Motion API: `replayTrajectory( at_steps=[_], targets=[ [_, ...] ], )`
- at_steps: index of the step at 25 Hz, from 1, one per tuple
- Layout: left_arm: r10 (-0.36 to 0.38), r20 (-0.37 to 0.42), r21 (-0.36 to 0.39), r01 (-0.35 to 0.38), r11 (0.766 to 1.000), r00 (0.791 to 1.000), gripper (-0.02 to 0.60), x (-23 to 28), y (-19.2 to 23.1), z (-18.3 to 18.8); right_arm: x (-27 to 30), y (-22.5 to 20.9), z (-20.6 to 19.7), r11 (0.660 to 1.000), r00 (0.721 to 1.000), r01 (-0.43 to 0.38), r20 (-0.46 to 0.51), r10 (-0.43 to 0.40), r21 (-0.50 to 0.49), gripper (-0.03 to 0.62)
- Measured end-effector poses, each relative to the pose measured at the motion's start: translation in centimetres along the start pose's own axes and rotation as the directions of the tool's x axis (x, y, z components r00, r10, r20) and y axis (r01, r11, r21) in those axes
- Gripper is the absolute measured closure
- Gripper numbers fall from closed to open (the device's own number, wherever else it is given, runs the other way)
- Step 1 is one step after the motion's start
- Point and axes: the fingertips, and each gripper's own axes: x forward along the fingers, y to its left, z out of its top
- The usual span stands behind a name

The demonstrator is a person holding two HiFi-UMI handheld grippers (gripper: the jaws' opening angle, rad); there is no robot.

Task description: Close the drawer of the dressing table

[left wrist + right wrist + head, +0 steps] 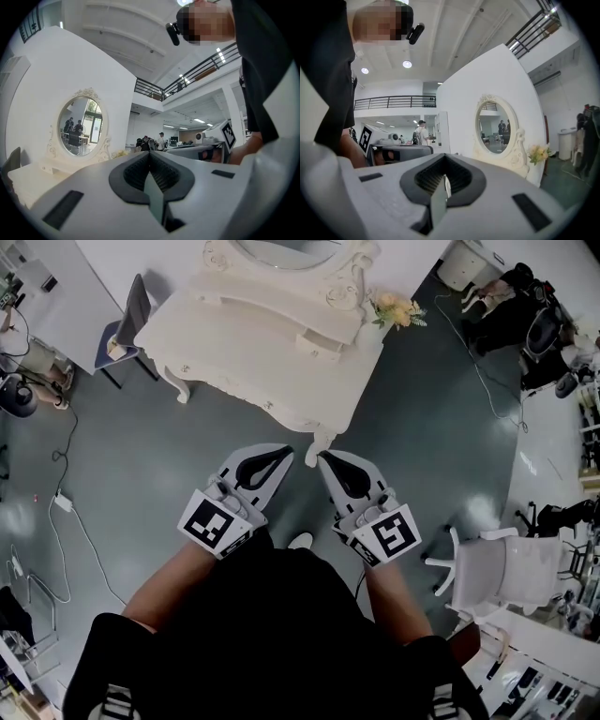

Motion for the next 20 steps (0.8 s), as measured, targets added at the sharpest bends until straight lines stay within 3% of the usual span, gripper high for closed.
replayTrajectory(
  at_steps=[11,20],
  targets=[
    [-0.046,-0.011,-0.015,0.046,0.999,0.999,0.586,-0.9,9.0,0.3,8.7,-0.3,0.2,0.999,0.999,0.041,-0.033,-0.041,0.005,0.592],
    [-0.110,-0.031,-0.018,0.109,0.994,0.994,0.586,-1.3,14.0,-0.2,13.8,-0.3,0.5,0.994,0.994,0.107,-0.038,-0.106,0.005,0.592]
  ],
)
